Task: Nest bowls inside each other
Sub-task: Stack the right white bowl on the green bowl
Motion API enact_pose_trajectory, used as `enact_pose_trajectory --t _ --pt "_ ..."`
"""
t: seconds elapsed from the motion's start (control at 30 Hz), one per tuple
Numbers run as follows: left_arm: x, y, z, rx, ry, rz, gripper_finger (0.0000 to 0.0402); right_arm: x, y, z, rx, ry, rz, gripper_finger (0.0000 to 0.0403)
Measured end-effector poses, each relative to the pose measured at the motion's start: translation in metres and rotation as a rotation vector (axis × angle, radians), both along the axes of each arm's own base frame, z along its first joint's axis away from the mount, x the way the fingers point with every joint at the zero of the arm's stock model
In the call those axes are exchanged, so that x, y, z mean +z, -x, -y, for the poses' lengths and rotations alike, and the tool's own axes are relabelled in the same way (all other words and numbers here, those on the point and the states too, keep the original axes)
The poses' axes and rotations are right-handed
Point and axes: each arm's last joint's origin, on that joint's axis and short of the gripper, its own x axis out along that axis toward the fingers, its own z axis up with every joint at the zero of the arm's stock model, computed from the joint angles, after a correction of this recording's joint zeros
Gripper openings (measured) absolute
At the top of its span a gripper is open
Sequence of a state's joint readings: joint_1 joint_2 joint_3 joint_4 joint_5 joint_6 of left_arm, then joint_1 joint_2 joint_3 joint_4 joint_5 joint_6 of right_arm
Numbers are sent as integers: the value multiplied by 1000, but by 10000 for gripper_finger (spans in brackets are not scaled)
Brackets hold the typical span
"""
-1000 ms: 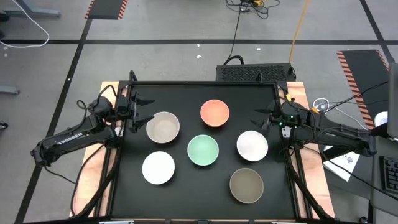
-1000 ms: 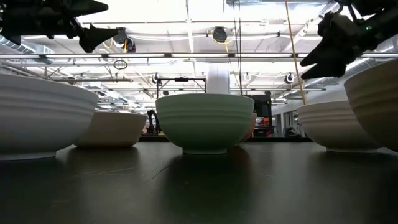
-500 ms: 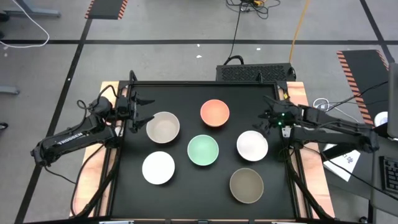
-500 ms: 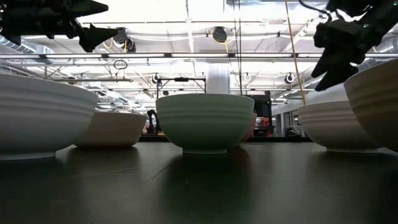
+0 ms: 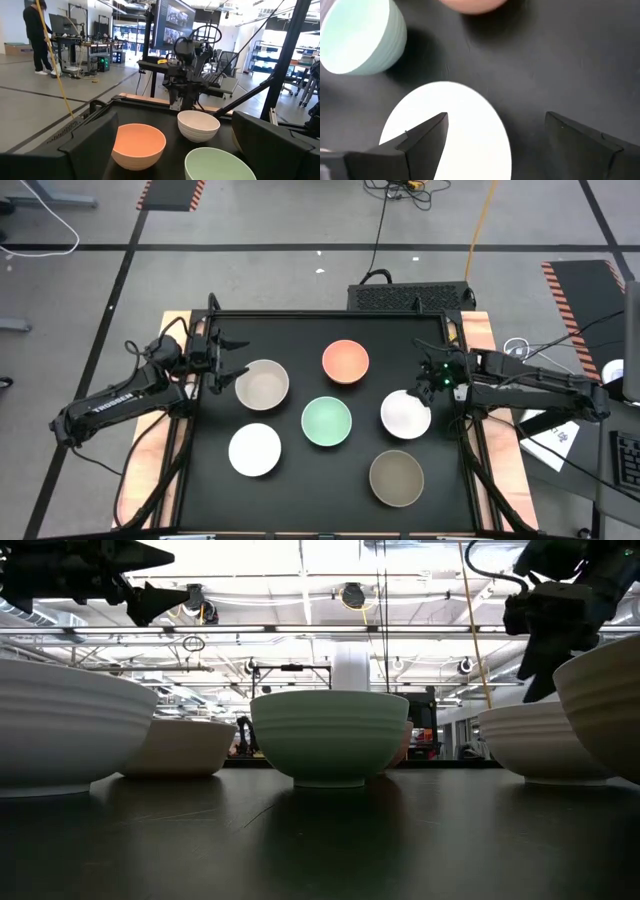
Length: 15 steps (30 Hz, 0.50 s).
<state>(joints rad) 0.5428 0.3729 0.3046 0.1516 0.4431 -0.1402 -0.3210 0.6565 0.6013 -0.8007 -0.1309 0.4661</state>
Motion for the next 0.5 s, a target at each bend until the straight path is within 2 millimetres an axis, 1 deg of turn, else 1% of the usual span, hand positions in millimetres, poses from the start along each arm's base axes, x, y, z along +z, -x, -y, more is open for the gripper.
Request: enact_pose_trajectory --t 0.33,0.5 --pt "0 0 0 1 -5 0 392 -6 0 -1 -5 -64 -68 322" --pt "0 0 0 0 -8 0 392 -10 1 -2 -5 -88 -136 322"
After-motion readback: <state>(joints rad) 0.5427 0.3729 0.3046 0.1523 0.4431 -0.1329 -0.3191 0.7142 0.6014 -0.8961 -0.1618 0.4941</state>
